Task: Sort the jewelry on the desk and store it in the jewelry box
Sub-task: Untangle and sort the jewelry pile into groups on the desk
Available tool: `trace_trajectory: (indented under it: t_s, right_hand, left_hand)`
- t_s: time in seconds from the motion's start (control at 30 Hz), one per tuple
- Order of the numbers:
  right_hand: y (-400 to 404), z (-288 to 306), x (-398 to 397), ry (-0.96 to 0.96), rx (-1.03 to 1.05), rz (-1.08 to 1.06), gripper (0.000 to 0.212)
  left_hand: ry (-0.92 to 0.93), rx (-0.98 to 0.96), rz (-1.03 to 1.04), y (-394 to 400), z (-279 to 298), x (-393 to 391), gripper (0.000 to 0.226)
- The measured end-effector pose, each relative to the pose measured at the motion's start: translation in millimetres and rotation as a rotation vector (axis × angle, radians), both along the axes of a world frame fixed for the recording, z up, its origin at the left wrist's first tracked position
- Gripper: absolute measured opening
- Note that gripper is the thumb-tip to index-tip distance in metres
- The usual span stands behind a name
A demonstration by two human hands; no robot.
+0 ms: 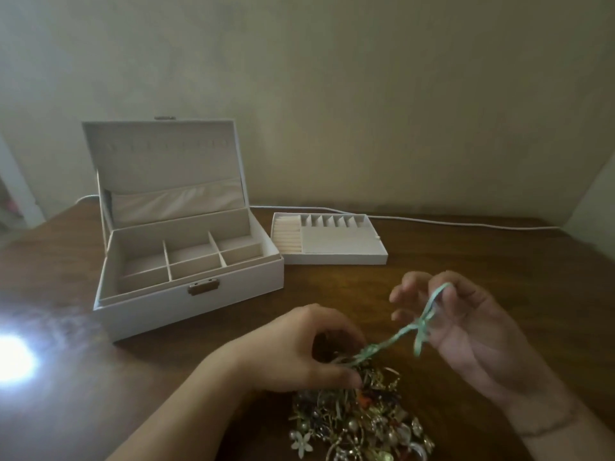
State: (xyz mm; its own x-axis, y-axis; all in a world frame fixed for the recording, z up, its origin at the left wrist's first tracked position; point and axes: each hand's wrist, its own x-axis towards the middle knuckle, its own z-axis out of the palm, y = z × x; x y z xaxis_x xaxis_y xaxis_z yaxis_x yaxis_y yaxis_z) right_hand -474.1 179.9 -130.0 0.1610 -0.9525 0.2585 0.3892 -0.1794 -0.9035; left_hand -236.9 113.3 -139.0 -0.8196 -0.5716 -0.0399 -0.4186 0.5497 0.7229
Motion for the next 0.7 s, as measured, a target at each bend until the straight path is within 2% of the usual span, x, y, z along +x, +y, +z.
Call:
trace_trajectory:
  t_s: [0.07,0.13,0.2,0.3,0.37,0.43,0.5,0.53,0.7]
  right_hand:
    - [0,3,9,-0.166,0.069,-0.069,0.025]
    - [0,5,14,-0.314,0.170,-0.231,0.020]
    - [-2,5,10,-0.385,0.237,-0.431,0.027]
    - [-9,6,-6,-0.455,0.315,-0.716,0.028]
    - [-16,14,-18,-0.532,0.326,-0.798,0.026]
    - [-29,26,-24,-0.528,0.314,-0.801,0.024]
    - [-50,36,-20,-0.382,0.316,-0.712,0.023]
    - [-62,38,-14,-0.237,0.312,-0.654,0.022]
    - [-95,10,23,0.892,0.143,-0.395,0.007]
  left_hand:
    - [-0.089,-0.157,-0.022,0,-5,-4,0.041]
    - [-0.091,-0.218,-0.026,-1,-8,-6,0.031]
    - [-0.070,-0.200,-0.004,-2,-9,-6,0.017]
    - [-0.009,-0.150,0.035,-4,-8,-4,0.009]
    - [0.014,-0.134,0.053,-5,-9,-3,0.008]
    - [0.020,-0.103,0.065,-5,-8,-2,0.008]
    - [0.043,-0.075,0.080,-6,-8,-1,0.009]
    - [0.059,-0.069,0.094,-6,-8,0,0.009]
    - [0.222,0.027,0.194,-6,-4,1,0.007]
